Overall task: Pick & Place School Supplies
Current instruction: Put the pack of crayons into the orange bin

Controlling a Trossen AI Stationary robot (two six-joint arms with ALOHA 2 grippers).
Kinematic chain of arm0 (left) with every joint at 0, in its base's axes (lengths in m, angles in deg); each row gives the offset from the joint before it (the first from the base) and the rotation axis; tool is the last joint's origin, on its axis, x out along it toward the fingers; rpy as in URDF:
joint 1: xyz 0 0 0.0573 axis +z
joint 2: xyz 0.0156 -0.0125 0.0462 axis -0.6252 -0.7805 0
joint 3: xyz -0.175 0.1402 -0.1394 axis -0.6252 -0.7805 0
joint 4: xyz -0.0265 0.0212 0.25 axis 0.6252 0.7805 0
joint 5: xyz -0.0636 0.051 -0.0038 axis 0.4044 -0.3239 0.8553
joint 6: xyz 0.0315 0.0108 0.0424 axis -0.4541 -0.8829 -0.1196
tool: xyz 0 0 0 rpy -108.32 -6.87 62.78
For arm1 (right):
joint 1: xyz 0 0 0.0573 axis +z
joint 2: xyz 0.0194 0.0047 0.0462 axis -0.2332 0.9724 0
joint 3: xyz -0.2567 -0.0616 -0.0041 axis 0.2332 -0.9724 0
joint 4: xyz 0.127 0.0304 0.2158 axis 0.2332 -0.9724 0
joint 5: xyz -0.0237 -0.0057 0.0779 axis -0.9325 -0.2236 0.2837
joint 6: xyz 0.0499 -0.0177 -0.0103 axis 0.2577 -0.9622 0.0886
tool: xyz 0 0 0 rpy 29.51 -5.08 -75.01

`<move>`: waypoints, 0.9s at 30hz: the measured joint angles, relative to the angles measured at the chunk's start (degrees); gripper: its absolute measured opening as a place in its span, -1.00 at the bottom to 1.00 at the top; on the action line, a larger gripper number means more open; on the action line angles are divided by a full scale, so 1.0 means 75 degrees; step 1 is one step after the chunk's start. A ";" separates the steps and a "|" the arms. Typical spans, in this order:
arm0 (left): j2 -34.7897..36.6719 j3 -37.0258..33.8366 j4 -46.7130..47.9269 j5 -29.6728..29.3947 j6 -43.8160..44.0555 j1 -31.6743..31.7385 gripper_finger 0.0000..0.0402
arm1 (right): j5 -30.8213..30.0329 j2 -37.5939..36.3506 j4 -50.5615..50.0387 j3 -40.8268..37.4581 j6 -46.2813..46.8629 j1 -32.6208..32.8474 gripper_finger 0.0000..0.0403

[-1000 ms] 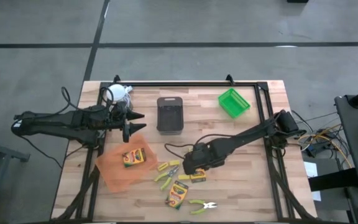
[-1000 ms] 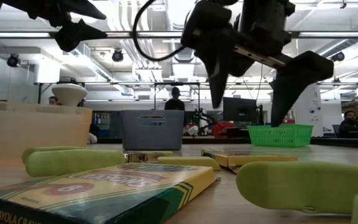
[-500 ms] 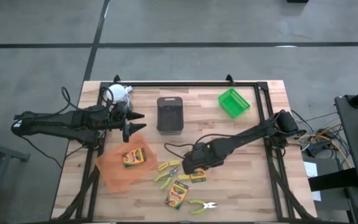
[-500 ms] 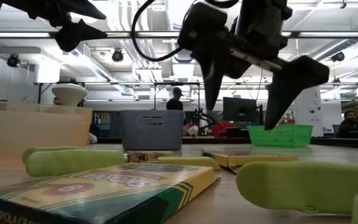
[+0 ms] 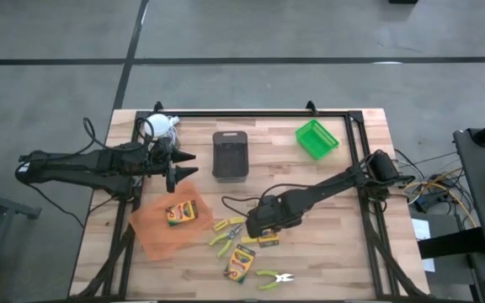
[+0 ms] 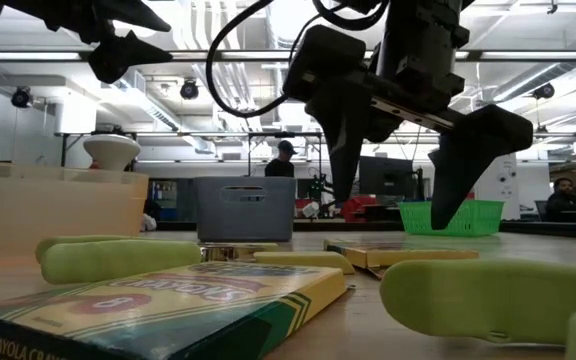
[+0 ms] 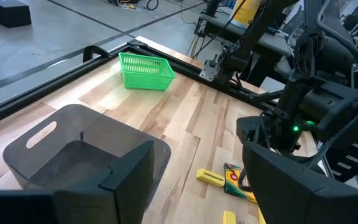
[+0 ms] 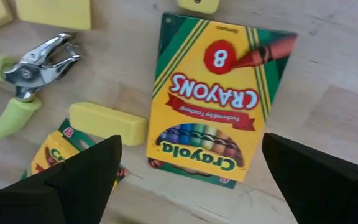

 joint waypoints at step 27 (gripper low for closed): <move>-0.0003 0.0000 0.0006 -0.0003 0.0000 0.0001 0.25 | -0.0399 0.0004 0.0537 -0.0476 0.0021 -0.0003 0.91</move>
